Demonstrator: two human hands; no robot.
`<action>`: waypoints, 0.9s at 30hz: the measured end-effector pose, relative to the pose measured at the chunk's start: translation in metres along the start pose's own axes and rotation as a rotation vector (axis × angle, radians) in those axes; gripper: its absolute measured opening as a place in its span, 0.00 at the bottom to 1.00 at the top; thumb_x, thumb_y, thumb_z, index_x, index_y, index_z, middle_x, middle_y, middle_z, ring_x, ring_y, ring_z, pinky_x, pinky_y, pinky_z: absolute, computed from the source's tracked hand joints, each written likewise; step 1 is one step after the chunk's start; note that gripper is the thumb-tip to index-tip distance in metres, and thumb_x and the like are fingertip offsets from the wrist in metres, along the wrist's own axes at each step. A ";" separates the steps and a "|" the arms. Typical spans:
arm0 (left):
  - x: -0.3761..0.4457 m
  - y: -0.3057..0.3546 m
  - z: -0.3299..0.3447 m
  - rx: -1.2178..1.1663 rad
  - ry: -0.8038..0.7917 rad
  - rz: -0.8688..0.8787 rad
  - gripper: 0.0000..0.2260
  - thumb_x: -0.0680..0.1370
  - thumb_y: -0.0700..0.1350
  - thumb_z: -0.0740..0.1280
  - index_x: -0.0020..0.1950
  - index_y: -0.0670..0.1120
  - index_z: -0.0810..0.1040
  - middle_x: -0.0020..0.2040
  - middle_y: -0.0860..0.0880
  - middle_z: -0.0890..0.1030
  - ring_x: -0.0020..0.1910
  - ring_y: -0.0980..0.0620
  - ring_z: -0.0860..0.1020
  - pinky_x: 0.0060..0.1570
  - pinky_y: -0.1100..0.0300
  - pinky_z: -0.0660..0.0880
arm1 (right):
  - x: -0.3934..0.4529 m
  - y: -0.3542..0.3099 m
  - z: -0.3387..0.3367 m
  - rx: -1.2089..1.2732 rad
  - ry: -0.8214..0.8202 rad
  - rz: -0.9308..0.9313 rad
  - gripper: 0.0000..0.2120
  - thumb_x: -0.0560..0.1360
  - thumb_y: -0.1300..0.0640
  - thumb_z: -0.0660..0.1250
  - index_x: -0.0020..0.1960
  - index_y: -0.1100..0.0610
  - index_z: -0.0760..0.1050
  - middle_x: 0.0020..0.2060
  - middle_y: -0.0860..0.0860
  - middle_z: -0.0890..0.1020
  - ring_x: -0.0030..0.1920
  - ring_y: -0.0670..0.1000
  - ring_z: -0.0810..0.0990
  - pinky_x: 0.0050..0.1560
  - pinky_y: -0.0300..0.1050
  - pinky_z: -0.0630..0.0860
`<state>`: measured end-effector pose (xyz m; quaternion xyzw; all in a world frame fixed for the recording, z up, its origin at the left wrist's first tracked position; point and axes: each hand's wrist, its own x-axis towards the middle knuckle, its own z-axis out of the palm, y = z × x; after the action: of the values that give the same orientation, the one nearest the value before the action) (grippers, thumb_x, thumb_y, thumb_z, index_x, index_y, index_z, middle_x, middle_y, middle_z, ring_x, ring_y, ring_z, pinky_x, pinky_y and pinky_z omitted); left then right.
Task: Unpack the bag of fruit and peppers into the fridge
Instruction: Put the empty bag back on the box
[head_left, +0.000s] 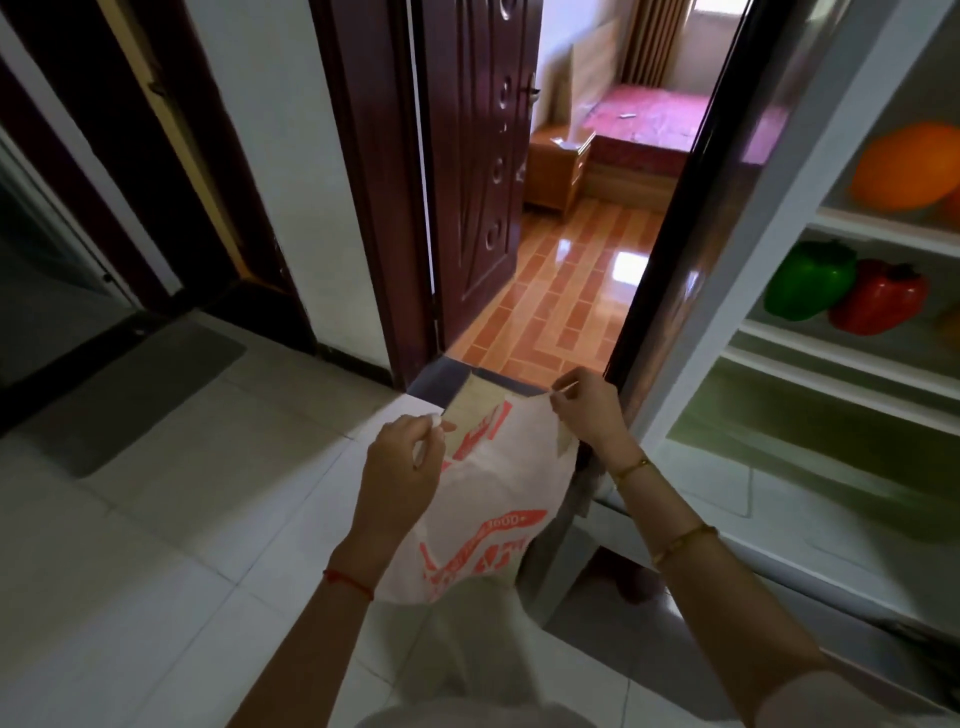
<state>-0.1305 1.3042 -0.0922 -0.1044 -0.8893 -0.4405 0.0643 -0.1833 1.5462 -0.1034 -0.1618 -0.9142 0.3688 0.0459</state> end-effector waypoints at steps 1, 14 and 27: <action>0.007 -0.005 0.001 0.023 -0.026 0.003 0.20 0.79 0.52 0.55 0.53 0.42 0.83 0.49 0.48 0.83 0.49 0.53 0.78 0.46 0.72 0.68 | 0.006 -0.002 0.002 -0.010 0.024 0.006 0.08 0.77 0.62 0.63 0.55 0.61 0.76 0.42 0.55 0.81 0.40 0.51 0.78 0.41 0.46 0.77; 0.091 -0.024 0.066 0.000 -0.152 0.035 0.11 0.82 0.43 0.63 0.58 0.41 0.81 0.53 0.42 0.80 0.48 0.54 0.74 0.49 0.67 0.70 | 0.100 -0.006 0.023 -0.260 0.034 0.022 0.15 0.73 0.69 0.62 0.57 0.60 0.73 0.54 0.58 0.80 0.53 0.60 0.80 0.52 0.56 0.78; 0.126 -0.045 0.164 -0.157 -0.439 -0.298 0.09 0.80 0.41 0.67 0.59 0.45 0.80 0.63 0.48 0.79 0.61 0.48 0.78 0.62 0.51 0.78 | 0.153 0.061 0.063 -0.310 -0.034 0.265 0.25 0.75 0.66 0.63 0.71 0.60 0.65 0.68 0.56 0.70 0.67 0.60 0.67 0.68 0.53 0.67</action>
<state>-0.2670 1.4243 -0.2002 -0.0700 -0.8506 -0.4797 -0.2036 -0.3241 1.5958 -0.1966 -0.2796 -0.9313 0.2293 -0.0437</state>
